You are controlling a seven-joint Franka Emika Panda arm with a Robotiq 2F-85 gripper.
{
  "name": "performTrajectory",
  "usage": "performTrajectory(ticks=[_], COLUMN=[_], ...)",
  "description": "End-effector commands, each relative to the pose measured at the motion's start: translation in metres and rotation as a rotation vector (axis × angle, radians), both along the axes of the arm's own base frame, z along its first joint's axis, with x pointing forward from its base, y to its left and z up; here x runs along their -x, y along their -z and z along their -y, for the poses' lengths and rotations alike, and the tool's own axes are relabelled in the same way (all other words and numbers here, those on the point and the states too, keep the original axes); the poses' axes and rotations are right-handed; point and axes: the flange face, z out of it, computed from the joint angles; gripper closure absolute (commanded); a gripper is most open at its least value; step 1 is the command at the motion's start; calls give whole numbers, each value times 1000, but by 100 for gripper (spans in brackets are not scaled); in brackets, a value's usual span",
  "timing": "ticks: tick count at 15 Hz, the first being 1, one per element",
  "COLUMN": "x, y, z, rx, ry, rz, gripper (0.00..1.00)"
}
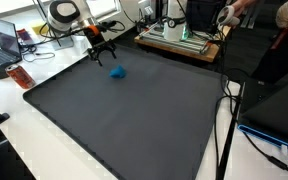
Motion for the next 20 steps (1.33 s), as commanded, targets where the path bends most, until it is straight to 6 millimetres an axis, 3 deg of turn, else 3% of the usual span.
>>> performTrajectory(ticks=[1,5,12,20], x=[-6,-5,11,34], y=[-11,-16,-6,-32], z=[20,28,22,1], rx=[25,59,58,130], ry=[25,70,145,361], rz=[13,17,-92,-241], gripper=[0,0,0,0])
